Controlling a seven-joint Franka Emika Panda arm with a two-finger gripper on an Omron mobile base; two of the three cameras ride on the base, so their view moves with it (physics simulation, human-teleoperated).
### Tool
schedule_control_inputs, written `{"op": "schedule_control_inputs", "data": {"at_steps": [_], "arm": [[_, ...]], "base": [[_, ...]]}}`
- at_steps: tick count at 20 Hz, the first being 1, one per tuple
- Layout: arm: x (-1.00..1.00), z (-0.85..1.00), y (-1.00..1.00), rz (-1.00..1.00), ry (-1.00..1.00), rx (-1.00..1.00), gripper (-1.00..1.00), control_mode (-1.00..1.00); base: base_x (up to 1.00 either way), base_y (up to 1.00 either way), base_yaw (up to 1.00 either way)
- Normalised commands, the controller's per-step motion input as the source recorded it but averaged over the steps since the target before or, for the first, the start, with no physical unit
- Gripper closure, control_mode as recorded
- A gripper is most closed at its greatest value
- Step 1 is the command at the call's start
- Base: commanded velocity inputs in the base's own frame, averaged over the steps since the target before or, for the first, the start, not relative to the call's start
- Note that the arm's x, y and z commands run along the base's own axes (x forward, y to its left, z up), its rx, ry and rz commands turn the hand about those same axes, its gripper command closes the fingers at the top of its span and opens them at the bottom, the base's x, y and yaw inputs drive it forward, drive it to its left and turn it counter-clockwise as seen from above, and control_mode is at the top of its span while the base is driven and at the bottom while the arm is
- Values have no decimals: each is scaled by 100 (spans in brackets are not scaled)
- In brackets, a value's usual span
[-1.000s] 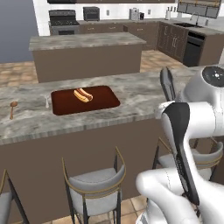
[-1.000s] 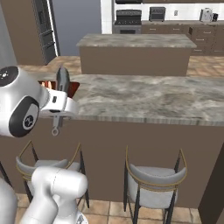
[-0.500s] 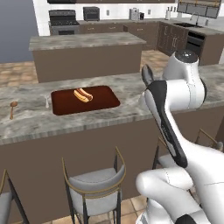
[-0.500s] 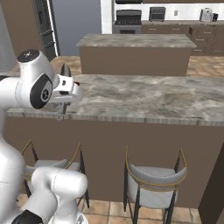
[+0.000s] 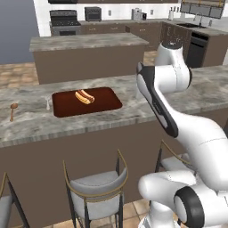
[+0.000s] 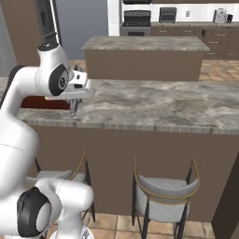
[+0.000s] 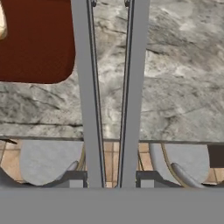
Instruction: Take the tongs from the drawer on the left and place them on the dining counter next to the tray containing the hot dog.
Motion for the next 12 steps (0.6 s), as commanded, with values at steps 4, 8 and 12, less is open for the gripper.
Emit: {"op": "schedule_control_inputs", "data": {"at_steps": [4, 8, 12], "arm": [[61, -13, 14, 0, 7, 0, 100, -100], [62, -20, 12, 0, 8, 0, 100, -100], [57, -16, 4, 0, 14, 0, 100, -100]], "base": [[0, 0, 0], [0, 0, 0], [0, 0, 0]]}}
